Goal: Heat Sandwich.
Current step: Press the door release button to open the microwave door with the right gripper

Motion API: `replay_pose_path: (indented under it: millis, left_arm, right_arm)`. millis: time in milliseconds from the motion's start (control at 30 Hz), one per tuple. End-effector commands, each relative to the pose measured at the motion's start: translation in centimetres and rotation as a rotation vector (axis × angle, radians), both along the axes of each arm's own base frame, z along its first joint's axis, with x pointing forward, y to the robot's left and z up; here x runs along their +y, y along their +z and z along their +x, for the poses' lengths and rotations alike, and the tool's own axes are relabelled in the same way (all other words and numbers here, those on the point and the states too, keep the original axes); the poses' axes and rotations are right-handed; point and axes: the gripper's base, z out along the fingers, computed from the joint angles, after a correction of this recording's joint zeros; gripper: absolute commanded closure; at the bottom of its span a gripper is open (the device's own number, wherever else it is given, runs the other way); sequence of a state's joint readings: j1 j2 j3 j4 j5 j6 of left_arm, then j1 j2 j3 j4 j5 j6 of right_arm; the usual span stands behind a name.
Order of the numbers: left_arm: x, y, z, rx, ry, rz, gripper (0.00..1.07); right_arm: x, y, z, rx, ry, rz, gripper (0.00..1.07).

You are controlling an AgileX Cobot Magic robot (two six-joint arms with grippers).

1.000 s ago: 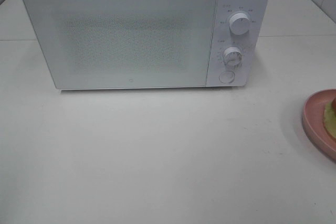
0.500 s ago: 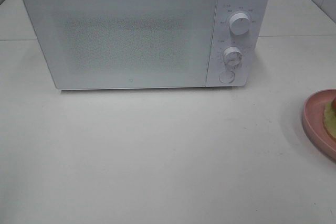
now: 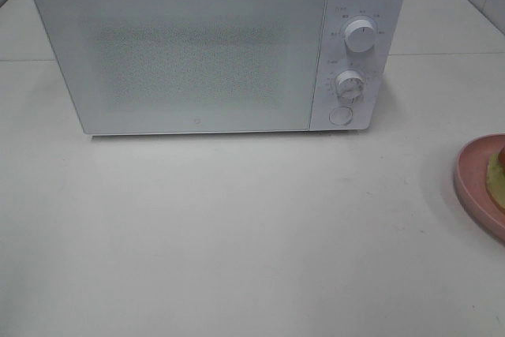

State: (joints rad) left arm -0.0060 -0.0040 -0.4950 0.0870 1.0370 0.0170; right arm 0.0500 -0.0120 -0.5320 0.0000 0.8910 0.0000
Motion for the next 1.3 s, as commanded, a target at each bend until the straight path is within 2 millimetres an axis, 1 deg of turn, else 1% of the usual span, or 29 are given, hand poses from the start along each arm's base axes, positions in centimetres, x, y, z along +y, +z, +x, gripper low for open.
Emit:
replay_pose_path:
  millis: [33,133,267,300,400,467,500,600,633,767,800,867,933,967,1033,1067,1100,1200,1233,1300]
  left_arm:
    - [0.0,0.1,-0.4,-0.043,0.007,-0.004,0.02]
    - [0.0,0.1,-0.4,-0.043,0.007,-0.004,0.02]
    - [0.0,0.1,-0.4,-0.043,0.007,-0.004,0.02]
    - [0.0,0.1,-0.4,-0.043,0.007,-0.004,0.02]
    - [0.0,0.1,-0.4,-0.043,0.007,-0.004,0.02]
    - [0.0,0.1,-0.4,-0.043,0.007,-0.004,0.02]
    - [0.0,0.1,-0.4,-0.043,0.007,-0.004,0.02]
    - [0.0,0.1,-0.4,-0.043,0.007,-0.004,0.02]
    - [0.0,0.1,-0.4,-0.043,0.007,-0.004,0.02]
    - [0.0,0.1,-0.4,-0.043,0.007,-0.004,0.02]
    - [0.0,0.1,-0.4,-0.043,0.007,-0.004,0.02]
    - [0.0,0.1,-0.4,-0.043,0.007,-0.004,0.02]
    - [0.0,0.1,-0.4,-0.043,0.007,-0.004,0.02]
    - [0.0,0.1,-0.4,-0.043,0.007,-0.004,0.02]
    - [0.0,0.1,-0.4,-0.043,0.007,-0.004,0.02]
    - [0.0,0.1,-0.4,-0.043,0.007,-0.004,0.02]
    - [0.0,0.1,-0.4,-0.043,0.007,-0.004,0.02]
    - [0.0,0.1,-0.4,-0.043,0.007,-0.004,0.02]
    - [0.0,0.1,-0.4,-0.043,0.007,-0.004,0.02]
    - [0.0,0.1,-0.4,-0.043,0.007,-0.004,0.02]
  right_arm:
    - [0.0,0.5,-0.3,-0.06,-0.002,0.009,0.32]
    - [0.0,0.6,0.0,-0.06,-0.002,0.009,0.32]
    - [0.1,0.9,1.4,-0.013,-0.002,0.006,0.32]
    - [0.1,0.9,1.4,-0.013,-0.002,0.006,0.32]
    - [0.2,1.1,2.8,0.019,0.0,0.009,0.32]
    - [0.2,1.2,3.1,0.025,-0.002,0.004,0.32]
    - [0.2,1.3,3.8,0.038,-0.002,0.004,0.32]
    - [0.2,1.3,4.9,0.067,-0.002,0.002,0.32]
    - [0.2,1.3,4.9,0.067,-0.002,0.002,0.32]
    - [0.4,1.3,7.0,0.107,-0.001,0.005,0.32]
    - [0.4,1.3,7.0,0.107,-0.001,0.005,0.32]
    - [0.4,1.2,7.8,0.125,-0.002,-0.001,0.32]
    - [0.5,1.0,8.9,0.151,-0.001,0.003,0.32]
    - [0.5,1.0,8.9,0.151,-0.001,0.003,0.32]
    - [0.5,0.9,9.6,0.168,-0.003,-0.003,0.32]
    - [0.5,0.7,10.4,0.186,-0.003,-0.004,0.32]
    - [0.5,0.7,10.4,0.186,-0.003,-0.004,0.32]
    - [0.6,0.4,11.5,0.207,-0.002,0.0,0.32]
    - [0.6,0.2,12.3,0.218,-0.002,-0.001,0.32]
    - [0.7,0.1,12.7,0.222,-0.002,-0.001,0.32]
